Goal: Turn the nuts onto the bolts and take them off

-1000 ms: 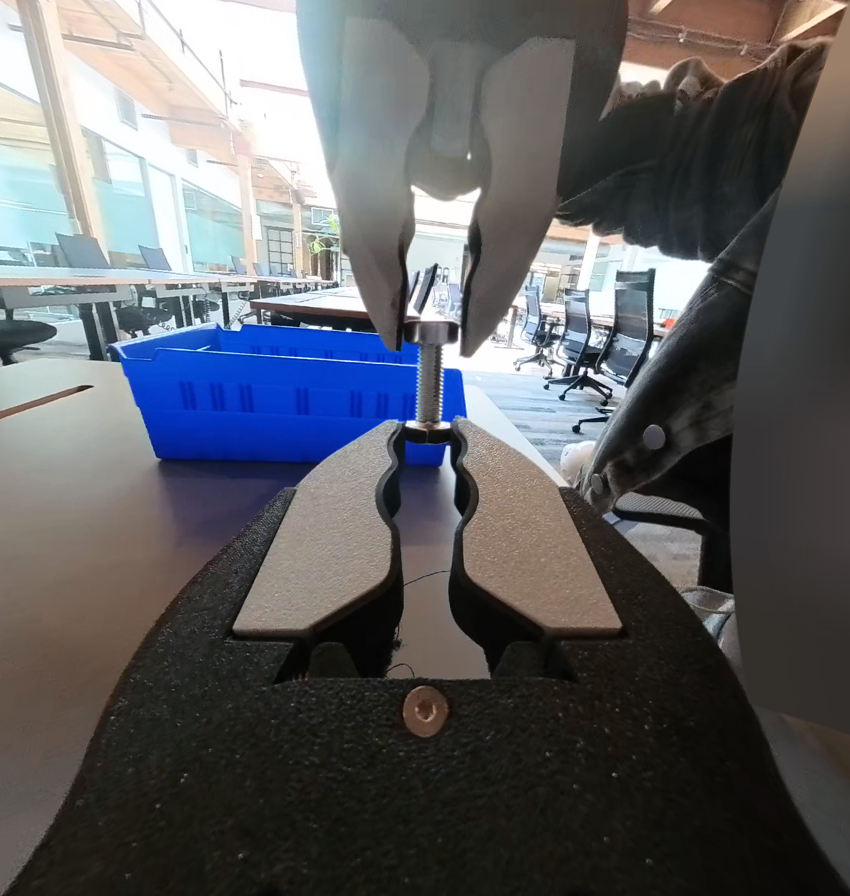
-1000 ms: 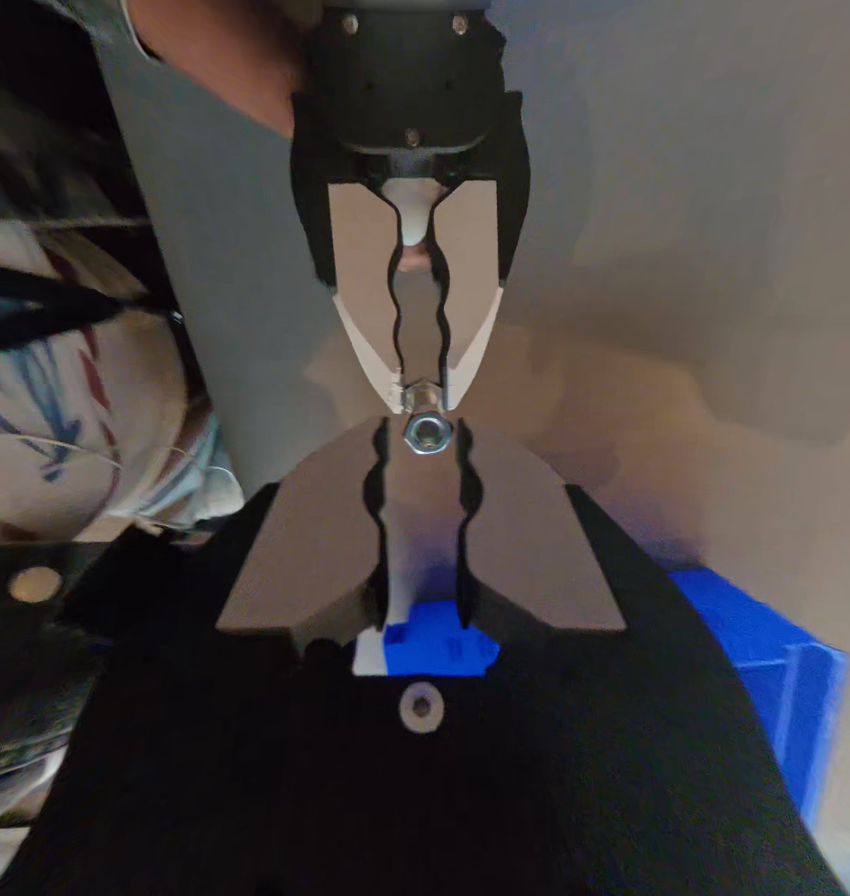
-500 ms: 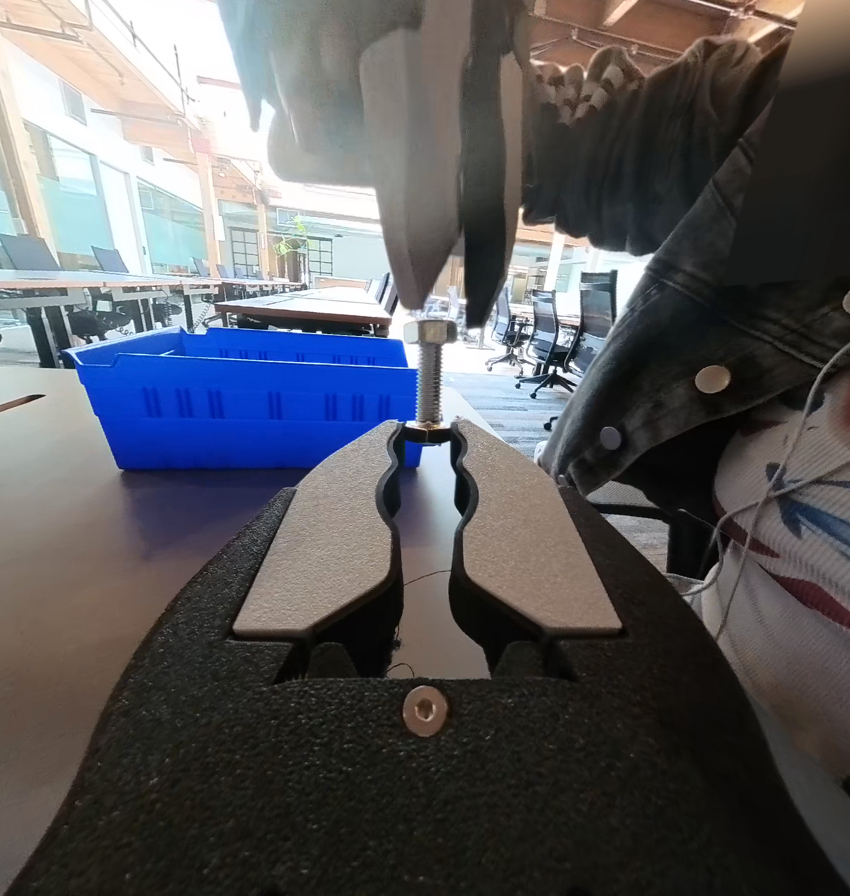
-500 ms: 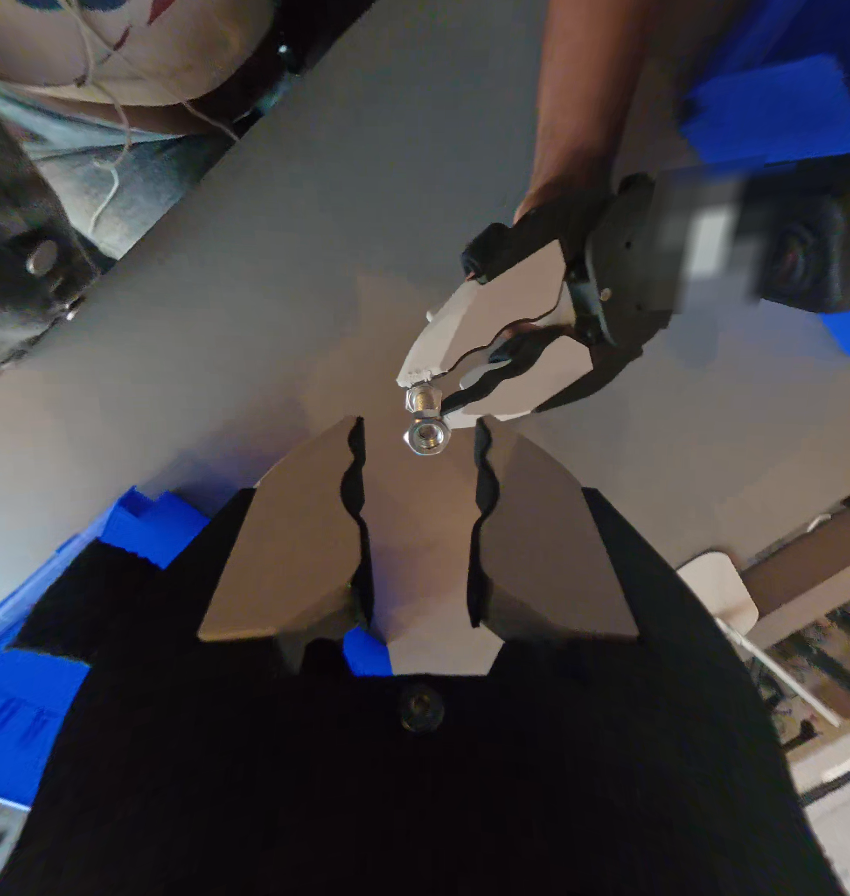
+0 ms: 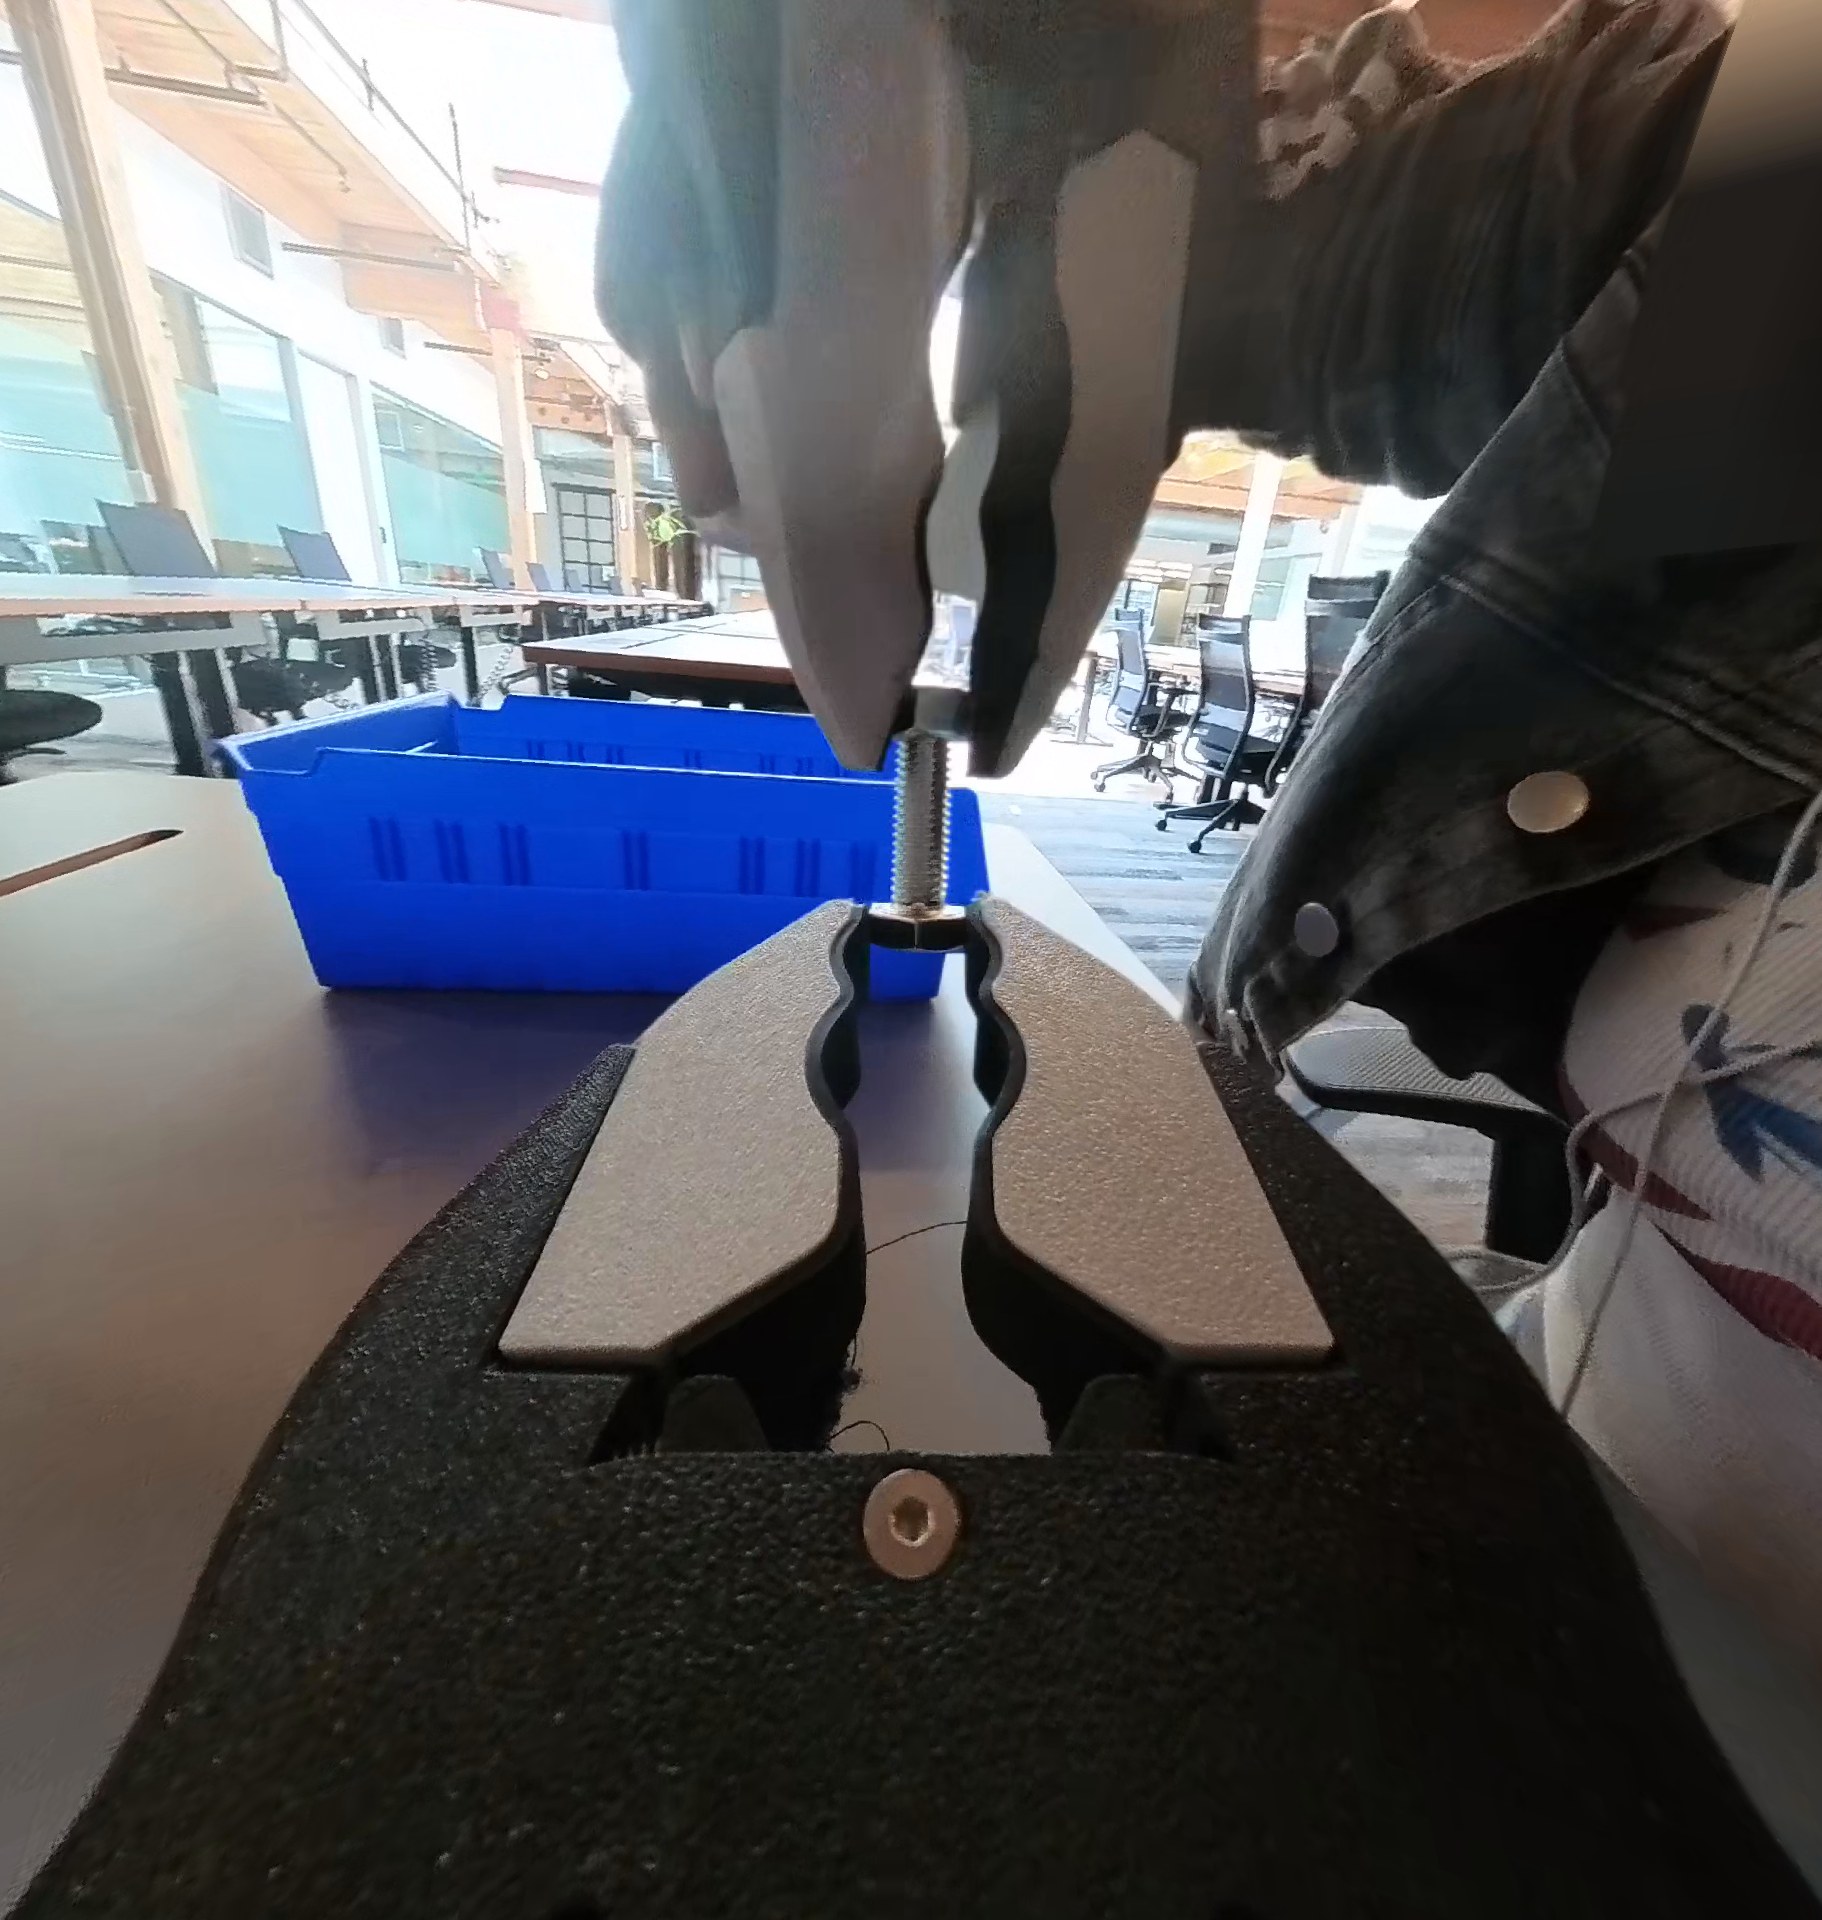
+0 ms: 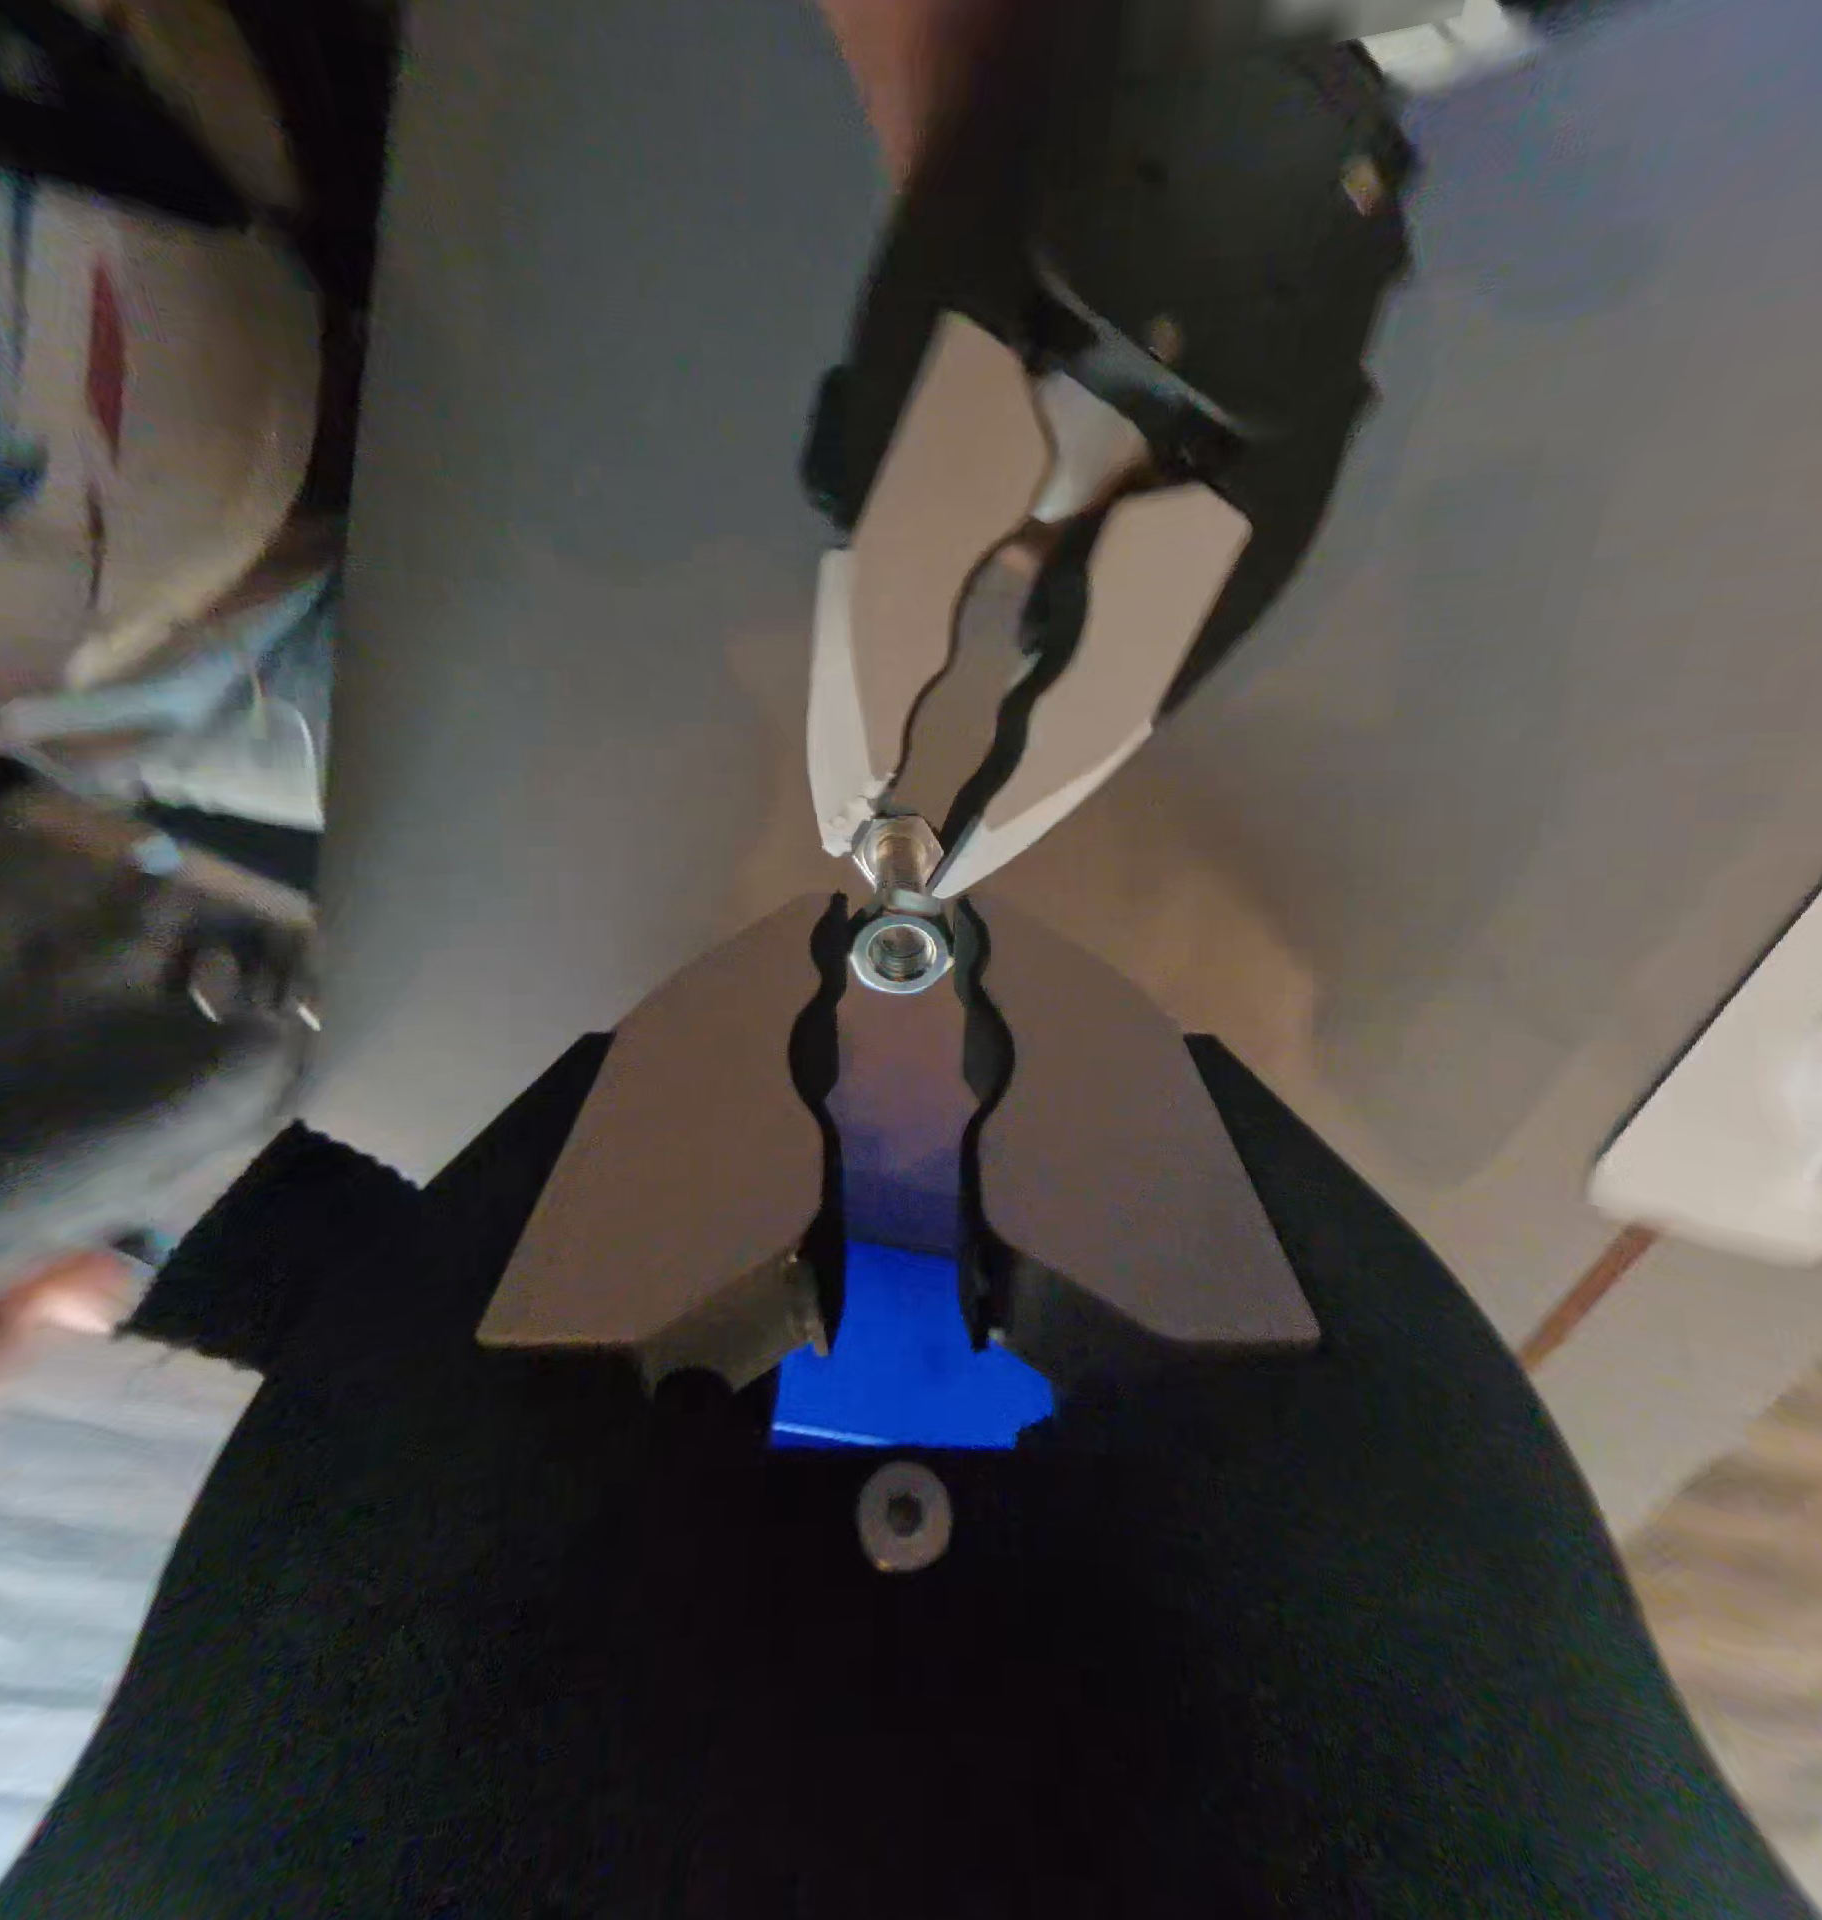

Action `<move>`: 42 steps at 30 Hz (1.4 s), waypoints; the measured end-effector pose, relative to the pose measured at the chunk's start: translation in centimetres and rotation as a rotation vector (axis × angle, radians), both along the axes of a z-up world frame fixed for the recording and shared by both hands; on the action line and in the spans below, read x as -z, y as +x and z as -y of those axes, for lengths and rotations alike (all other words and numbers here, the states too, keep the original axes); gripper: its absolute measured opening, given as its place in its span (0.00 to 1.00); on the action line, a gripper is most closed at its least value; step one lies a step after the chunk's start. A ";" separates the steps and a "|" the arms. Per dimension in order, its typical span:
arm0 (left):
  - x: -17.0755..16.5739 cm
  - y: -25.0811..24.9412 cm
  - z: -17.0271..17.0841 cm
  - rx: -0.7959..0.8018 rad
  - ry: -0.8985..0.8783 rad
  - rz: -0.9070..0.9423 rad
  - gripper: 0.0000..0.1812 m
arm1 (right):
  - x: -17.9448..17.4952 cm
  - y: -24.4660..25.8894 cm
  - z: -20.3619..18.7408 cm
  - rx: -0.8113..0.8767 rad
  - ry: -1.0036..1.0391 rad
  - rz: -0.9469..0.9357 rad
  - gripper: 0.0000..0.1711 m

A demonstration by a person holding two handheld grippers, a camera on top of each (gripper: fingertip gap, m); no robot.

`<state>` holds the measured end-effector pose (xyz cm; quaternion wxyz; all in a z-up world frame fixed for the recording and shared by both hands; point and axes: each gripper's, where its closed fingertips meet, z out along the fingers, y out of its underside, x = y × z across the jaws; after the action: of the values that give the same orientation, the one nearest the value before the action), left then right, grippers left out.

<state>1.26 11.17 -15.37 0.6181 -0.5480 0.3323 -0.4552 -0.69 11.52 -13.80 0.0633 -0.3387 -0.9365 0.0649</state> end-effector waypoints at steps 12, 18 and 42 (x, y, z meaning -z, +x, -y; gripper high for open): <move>0.1 0.4 0.4 0.020 0.005 -0.004 0.09 | -1.2 1.0 -0.6 -0.150 0.053 -0.022 0.40; -0.1 0.2 0.5 0.037 0.003 0.009 0.09 | -0.8 1.1 0.1 -0.479 0.062 -0.045 0.27; -0.2 0.2 0.3 0.028 0.001 0.012 0.09 | -1.0 0.4 -0.1 0.112 0.009 -0.051 0.31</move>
<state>1.49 10.84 -15.19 0.6140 -0.5400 0.3366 -0.4670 -0.31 11.64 -12.79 0.0924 -0.3885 -0.9145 0.0656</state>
